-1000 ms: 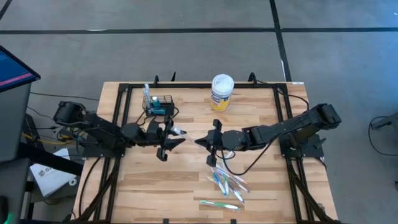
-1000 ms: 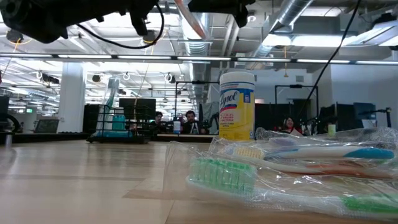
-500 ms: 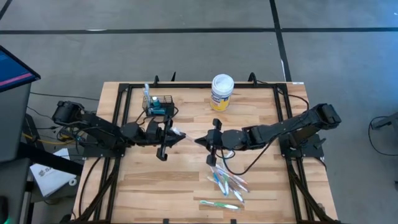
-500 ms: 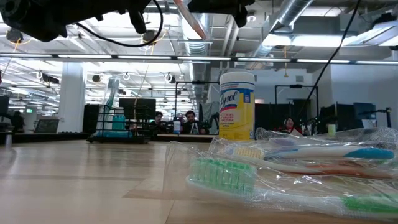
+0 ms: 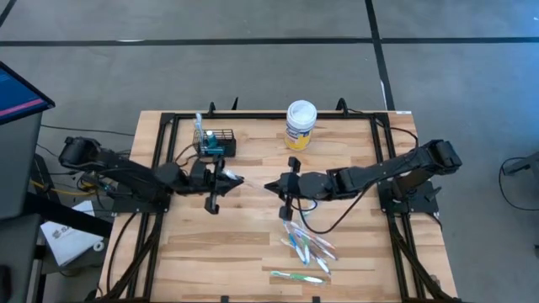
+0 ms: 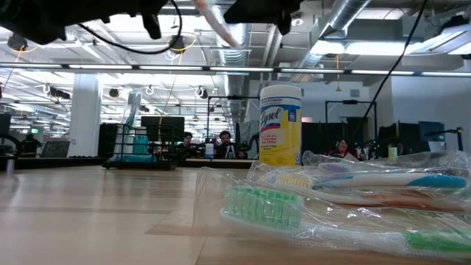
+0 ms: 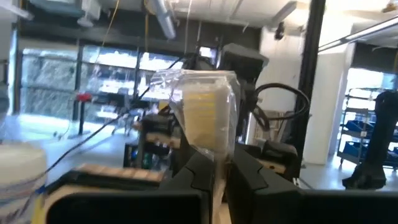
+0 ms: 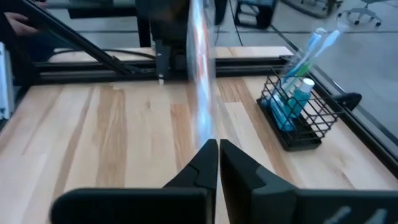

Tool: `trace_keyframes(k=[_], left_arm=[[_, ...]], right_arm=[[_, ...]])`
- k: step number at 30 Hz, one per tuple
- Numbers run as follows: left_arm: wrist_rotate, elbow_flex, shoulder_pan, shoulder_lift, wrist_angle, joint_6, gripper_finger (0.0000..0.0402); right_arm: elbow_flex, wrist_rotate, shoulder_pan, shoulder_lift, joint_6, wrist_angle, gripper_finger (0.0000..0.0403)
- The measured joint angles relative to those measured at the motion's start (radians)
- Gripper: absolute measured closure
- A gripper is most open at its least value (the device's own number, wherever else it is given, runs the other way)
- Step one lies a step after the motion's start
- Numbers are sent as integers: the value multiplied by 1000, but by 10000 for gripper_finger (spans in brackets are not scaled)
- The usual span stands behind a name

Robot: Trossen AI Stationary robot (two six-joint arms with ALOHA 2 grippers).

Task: Pick & Place toothbrushing station
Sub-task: Put the right orange toothbrush into the mesh organizer

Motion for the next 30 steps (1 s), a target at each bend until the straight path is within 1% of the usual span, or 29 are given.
trace_keyframes(k=[6, 8, 11, 14, 17, 19, 22, 24, 27, 30], left_arm=[[-12, -36, -1, -173, -165, -15, 395], [-51, -37, -1, -234, -255, -13, 395], [-144, -37, 0, -326, -401, -8, 395], [-240, -38, 0, -414, -521, -7, 395], [-345, -38, 0, -491, -607, -6, 395], [-436, -38, 0, -528, -648, -6, 395], [-556, -35, 0, -567, -711, -6, 395], [-623, -12, 0, -578, -786, -6, 395], [-689, 42, 0, -581, -898, -11, 395], [-724, 97, 15, -581, -991, -23, 395]], right_arm=[[0, 0, -30, 0, 1, 2, 348], [0, 0, -42, 0, 20, -1, 333], [0, 0, -55, 0, 50, -3, 319], [0, -1, -56, 0, 52, -2, 315], [0, -4, -55, 0, 52, -2, 316], [0, -4, -55, 0, 53, -2, 316], [0, -4, -55, 0, 53, -2, 316], [0, -4, -55, 0, 53, -2, 316], [0, -4, -55, 0, 53, -2, 316], [0, -4, -55, 1, 53, -2, 316]])
